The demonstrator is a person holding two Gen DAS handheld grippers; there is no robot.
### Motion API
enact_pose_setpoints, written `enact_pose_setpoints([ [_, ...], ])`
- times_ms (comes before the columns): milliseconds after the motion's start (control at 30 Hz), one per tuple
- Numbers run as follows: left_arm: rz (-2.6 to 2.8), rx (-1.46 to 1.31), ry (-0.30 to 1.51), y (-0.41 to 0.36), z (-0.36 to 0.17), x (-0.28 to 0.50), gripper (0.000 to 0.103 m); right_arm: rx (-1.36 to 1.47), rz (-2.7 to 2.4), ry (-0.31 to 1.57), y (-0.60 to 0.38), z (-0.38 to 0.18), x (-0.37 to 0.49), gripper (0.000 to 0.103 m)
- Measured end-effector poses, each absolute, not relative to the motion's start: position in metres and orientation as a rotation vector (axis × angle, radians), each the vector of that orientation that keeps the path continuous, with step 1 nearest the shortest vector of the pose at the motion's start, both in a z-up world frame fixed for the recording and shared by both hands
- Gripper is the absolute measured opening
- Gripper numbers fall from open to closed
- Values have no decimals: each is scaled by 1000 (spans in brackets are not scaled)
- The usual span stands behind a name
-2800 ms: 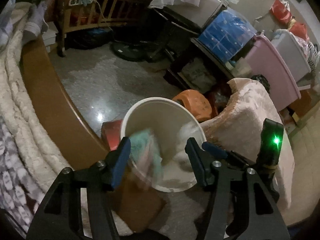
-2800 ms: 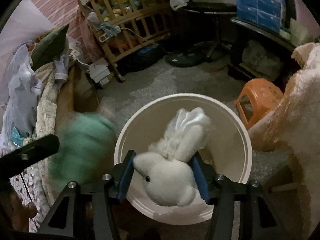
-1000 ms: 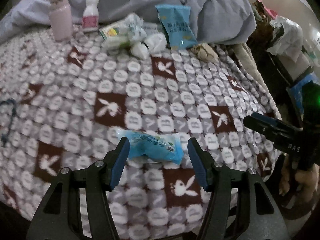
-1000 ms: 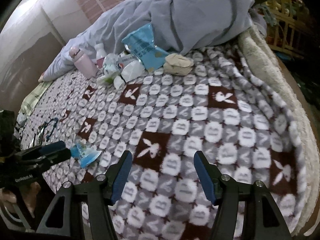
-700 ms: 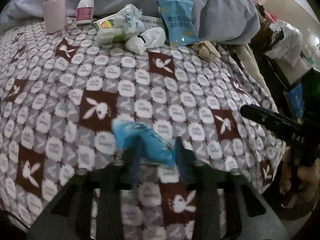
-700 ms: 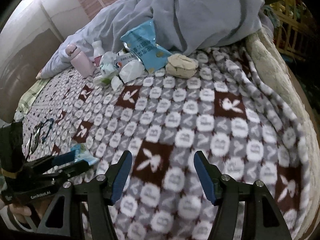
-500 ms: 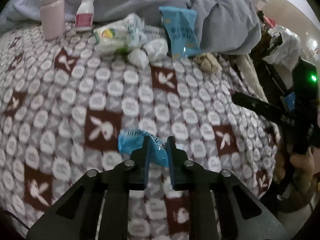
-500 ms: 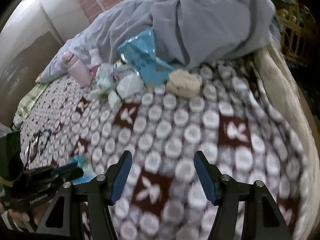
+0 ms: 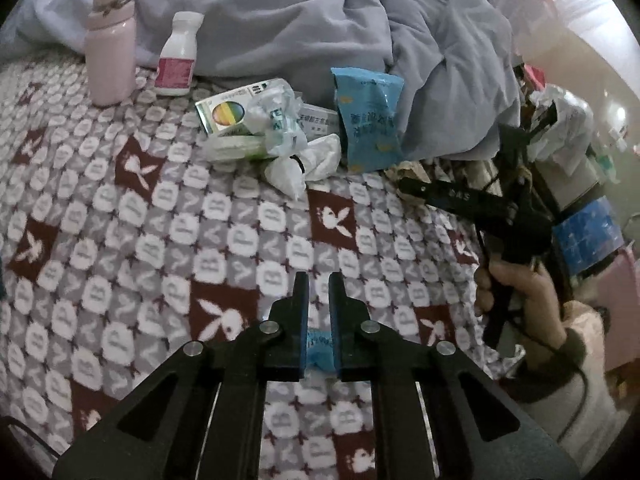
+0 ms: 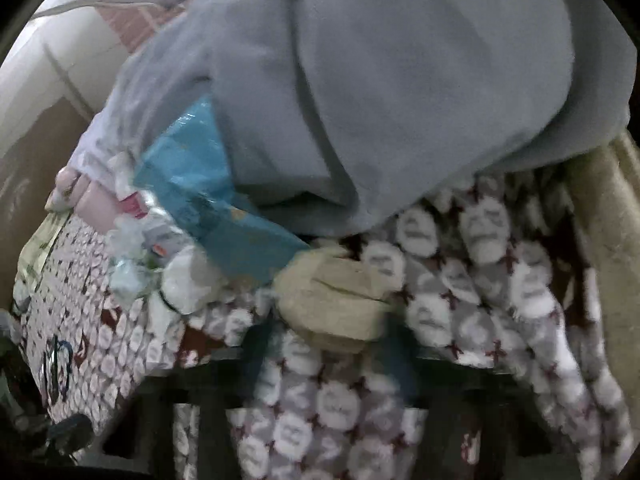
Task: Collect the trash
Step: 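Grasp the blue wrapper with the left gripper while the right grasps the beige cloth, then carry the blue wrapper and beige cloth over the bucket and release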
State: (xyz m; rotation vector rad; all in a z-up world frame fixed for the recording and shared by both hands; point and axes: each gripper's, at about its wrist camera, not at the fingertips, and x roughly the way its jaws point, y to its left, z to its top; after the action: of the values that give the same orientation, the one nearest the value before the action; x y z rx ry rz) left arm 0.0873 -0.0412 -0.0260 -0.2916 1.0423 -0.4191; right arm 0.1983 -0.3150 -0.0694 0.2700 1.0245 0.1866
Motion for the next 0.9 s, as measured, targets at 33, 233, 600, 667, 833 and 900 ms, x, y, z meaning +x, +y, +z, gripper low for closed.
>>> enact_pose_setpoints([
  [33,-416,-290,1059,-40,-29,86,37,272,198,1009,-317,-66,194,28],
  [233,-420,-294,1109,-47,-48,73,61,205,253,926,-327,-32,139,28],
  [600,-417,-258,1147,-87,-65,72,28,226,262,900,-363,-16,54,28],
  [667,-428,-250,1126,-94,-55,70,27,233,256,891,-366,-13,44,28],
  [833,-486,-208,1066,-130,-23,68,27,239,208,847,-386,3,18,28],
  [900,-509,-181,1048,-147,-15,68,27,244,173,832,-400,6,8,28],
])
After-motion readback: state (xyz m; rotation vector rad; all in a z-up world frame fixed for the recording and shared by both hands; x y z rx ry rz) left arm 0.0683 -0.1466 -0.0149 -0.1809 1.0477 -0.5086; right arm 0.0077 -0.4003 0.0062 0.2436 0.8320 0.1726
